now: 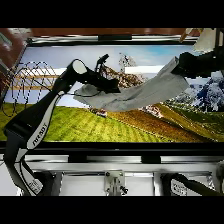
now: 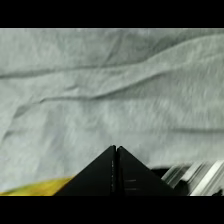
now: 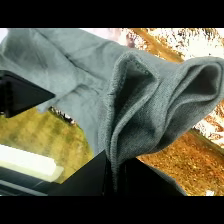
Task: Fold the shirts.
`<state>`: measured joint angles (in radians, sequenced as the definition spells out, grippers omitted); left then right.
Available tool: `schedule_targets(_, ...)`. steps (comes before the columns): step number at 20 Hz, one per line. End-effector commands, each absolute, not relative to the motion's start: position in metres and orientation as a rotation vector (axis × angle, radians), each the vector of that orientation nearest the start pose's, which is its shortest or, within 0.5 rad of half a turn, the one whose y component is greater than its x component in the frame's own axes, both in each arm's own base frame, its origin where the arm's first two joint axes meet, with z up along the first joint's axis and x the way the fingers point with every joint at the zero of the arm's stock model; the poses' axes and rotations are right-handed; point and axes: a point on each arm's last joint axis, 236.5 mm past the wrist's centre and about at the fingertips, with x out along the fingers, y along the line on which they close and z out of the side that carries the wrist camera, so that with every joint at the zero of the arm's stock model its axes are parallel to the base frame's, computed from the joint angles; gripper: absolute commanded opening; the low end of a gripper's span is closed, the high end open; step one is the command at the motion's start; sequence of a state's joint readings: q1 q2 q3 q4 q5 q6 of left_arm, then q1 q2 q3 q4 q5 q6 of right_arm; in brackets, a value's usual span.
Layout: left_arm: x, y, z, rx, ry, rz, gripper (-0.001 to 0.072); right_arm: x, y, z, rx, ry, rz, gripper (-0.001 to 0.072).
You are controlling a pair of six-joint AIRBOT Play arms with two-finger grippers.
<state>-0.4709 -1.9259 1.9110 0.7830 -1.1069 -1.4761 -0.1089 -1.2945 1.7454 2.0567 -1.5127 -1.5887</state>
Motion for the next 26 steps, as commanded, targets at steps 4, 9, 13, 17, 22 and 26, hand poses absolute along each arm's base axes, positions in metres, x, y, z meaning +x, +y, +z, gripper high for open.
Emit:
schedule_targets(4,0.387,-0.499,0.011,-0.490,1.249,-0.939,0.0033,0.363,0.071,0.251,0.309,0.966,0.333,0.0071)
schedule_targets(9,0.388,-0.491,0.023,-0.485,1.232,-1.037,0.0031,0.360,0.069,0.258,0.301,0.941,0.323,0.0070)
schedule_targets(13,0.455,-0.401,0.093,-0.454,1.050,-0.941,0.0030,0.392,0.085,0.238,0.318,0.942,0.345,0.0070)
schedule_targets(17,0.499,-0.266,0.222,-0.477,0.753,-0.786,0.0031,0.454,0.158,0.201,0.326,0.895,0.445,0.0070)
schedule_targets(22,0.463,-0.133,0.371,-0.461,0.400,-0.607,0.0032,0.493,0.283,0.124,0.470,0.946,0.562,0.0070)
schedule_targets(26,0.418,-0.109,0.418,-0.410,0.299,-0.574,0.0032,0.486,0.358,0.059,0.561,1.046,0.610,0.0070)
